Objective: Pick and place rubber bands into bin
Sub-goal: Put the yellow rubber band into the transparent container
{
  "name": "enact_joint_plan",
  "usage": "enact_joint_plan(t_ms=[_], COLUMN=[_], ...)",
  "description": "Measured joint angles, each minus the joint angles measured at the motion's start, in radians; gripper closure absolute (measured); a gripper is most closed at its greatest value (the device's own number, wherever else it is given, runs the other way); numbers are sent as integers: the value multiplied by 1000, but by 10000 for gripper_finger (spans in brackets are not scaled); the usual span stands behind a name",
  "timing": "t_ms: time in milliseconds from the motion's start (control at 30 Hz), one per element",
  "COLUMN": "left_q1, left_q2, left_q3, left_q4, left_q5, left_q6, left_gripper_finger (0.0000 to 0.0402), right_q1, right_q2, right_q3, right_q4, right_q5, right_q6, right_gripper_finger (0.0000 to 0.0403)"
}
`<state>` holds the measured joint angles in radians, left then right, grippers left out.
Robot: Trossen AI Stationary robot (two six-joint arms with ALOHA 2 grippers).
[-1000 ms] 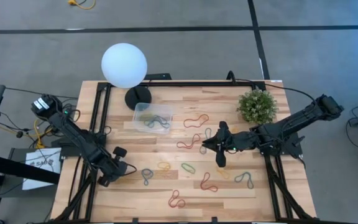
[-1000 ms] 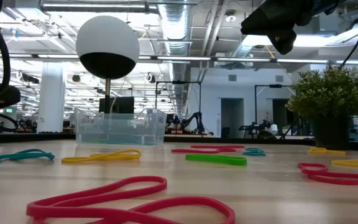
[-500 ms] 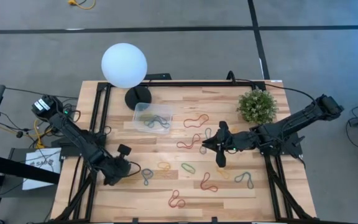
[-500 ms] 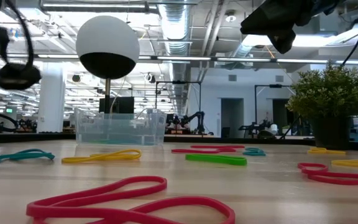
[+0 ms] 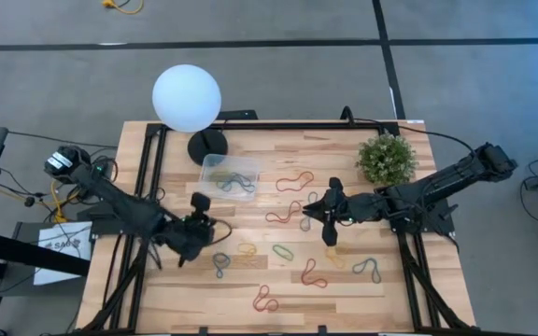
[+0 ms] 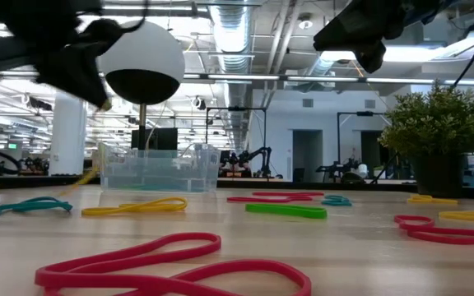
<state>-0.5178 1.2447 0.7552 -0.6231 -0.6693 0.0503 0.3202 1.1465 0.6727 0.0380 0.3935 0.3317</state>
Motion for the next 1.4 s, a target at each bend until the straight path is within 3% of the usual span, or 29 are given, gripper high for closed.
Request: enact_joint_plan(t_ms=[167,367,500,633,800,967,1033,1167,1400], left_q1=[134,292,389,481,599,699,734,767,767], left_q2=[0,-1,-1,-2,0,0,0,0,1], left_q3=[60,134,188,199,192,156,132,88,56], left_q4=[1,13,15,8,-23,-22,-24,-45,-122], left_q5=[-3,-111,-115,-50,106,125,207,404,492], left_q6=[126,259,314,366,340,332,332,339,431], left_gripper_finger=[401,401,401,401,401,401,401,401,401], right_q1=[-2,-2,-2,-2,-1,-1,-1,-1,-1], right_q2=[0,0,0,0,0,0,0,0,0], right_q3=[0,0,0,0,0,0,0,0,0], right_q4=[0,0,-1,-1,-5,-8,-9,-9,-10], right_q5=[0,-2,-2,-2,-3,-3,-3,-3,-3], right_q6=[0,0,0,0,0,0,0,0,0], right_gripper_finger=[353,353,353,353,353,353,353,353,353])
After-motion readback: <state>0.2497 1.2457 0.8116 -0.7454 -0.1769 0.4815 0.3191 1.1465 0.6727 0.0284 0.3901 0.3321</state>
